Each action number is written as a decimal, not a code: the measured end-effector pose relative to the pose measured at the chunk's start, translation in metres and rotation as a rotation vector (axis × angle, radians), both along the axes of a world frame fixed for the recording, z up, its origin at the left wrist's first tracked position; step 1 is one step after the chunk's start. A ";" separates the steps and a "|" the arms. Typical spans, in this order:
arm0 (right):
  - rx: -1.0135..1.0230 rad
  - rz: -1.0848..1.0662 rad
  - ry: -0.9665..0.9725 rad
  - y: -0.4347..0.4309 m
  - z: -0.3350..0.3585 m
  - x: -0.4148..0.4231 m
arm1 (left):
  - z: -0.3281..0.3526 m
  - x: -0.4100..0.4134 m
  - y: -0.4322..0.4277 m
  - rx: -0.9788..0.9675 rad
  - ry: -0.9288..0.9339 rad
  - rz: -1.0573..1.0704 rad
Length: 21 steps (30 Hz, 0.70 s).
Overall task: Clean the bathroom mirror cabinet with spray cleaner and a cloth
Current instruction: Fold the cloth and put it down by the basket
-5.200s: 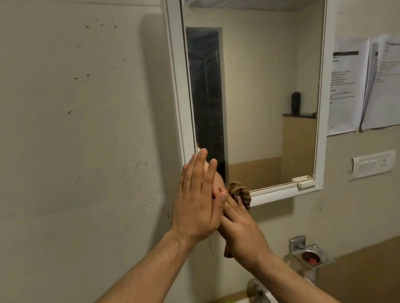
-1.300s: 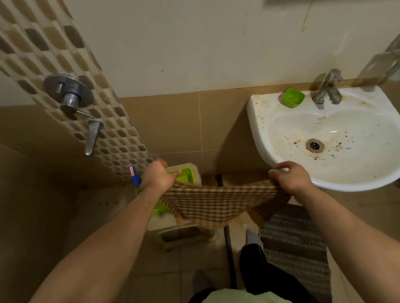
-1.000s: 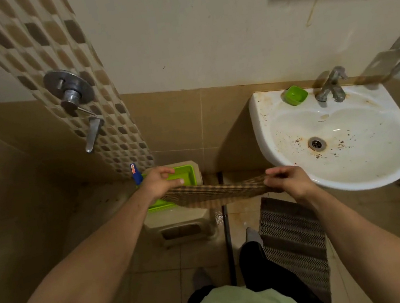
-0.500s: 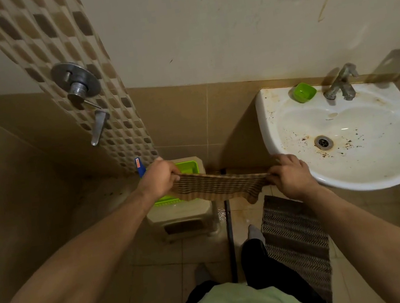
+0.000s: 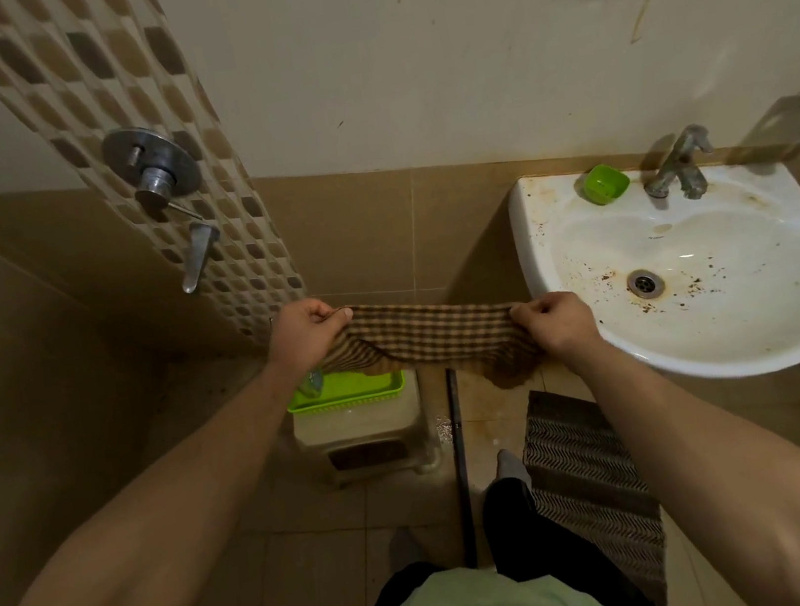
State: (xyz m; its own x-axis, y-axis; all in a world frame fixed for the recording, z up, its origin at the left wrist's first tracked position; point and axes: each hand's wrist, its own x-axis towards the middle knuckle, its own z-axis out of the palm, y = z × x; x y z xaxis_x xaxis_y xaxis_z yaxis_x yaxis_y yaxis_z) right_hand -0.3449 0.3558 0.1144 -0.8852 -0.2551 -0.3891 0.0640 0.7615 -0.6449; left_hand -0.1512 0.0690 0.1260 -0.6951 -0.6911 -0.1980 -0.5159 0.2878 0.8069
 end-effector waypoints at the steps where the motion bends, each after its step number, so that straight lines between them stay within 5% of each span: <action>1: 0.090 0.084 0.042 -0.008 0.002 0.004 | -0.003 -0.002 0.006 -0.012 -0.023 0.014; 5: 0.167 0.154 -0.001 -0.040 0.005 0.034 | -0.012 -0.007 0.034 0.030 -0.131 -0.012; 12: -0.158 0.213 -0.306 -0.084 0.007 0.113 | -0.021 -0.014 0.084 0.395 -0.170 -0.083; 18: -0.385 0.161 -0.784 -0.075 0.018 0.114 | -0.019 0.006 0.074 0.495 -0.156 -0.179; 21: -0.300 0.127 -0.644 -0.068 0.016 0.102 | -0.012 0.007 0.070 0.439 -0.174 -0.305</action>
